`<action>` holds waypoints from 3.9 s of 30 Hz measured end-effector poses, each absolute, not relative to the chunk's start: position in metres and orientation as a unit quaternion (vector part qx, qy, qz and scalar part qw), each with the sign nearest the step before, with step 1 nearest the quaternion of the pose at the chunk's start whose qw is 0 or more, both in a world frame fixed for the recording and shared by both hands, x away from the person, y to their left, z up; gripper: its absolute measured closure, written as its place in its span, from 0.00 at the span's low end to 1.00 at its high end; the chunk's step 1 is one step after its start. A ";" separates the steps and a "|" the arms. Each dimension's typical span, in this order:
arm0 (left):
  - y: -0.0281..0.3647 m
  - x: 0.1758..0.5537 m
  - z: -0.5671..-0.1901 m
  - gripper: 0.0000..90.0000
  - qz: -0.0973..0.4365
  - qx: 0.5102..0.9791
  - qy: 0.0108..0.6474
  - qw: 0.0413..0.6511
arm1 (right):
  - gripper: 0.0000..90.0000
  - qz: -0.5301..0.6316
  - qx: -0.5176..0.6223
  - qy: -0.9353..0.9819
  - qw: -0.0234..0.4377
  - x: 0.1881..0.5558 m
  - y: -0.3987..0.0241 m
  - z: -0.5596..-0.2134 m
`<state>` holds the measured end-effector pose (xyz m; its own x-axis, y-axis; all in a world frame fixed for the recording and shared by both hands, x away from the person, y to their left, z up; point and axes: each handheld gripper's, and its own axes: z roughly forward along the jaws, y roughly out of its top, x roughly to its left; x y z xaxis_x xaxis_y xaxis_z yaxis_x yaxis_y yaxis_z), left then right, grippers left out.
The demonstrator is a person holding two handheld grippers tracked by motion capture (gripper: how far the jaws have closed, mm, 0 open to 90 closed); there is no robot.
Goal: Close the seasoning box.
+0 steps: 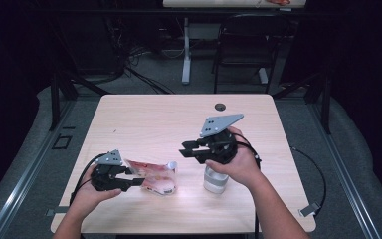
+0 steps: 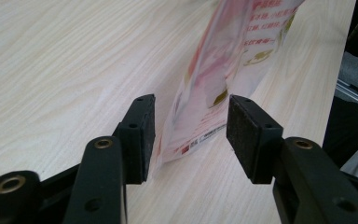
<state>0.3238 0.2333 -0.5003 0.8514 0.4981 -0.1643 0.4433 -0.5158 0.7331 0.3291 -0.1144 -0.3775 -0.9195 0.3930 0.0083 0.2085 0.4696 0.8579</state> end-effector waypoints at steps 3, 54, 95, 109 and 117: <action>0.239 0.323 -0.499 0.57 0.036 0.866 0.278 0.414 | 0.78 0.482 0.212 0.842 0.117 0.336 -0.129 -0.378; 0.283 0.320 -0.480 0.58 0.083 0.825 0.334 0.448 | 1.00 0.437 0.397 0.789 0.171 0.360 -0.206 -0.428; 0.286 0.321 -0.483 0.57 0.097 0.817 0.350 0.448 | 0.66 0.459 0.396 0.773 0.188 0.298 -0.213 -0.472; 0.287 0.322 -0.485 0.56 0.110 0.806 0.363 0.455 | 0.47 0.456 0.444 0.734 0.237 0.291 -0.244 -0.496; 0.287 0.323 -0.489 0.55 0.113 0.805 0.368 0.452 | 0.47 0.436 0.474 0.726 0.241 0.292 -0.257 -0.522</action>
<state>0.3231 0.2867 -0.4887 0.7037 0.6944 -0.1505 0.4897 -0.3205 0.8109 0.2917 -0.2568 -0.5224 -0.4347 0.8983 0.0633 0.4790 0.1711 0.8610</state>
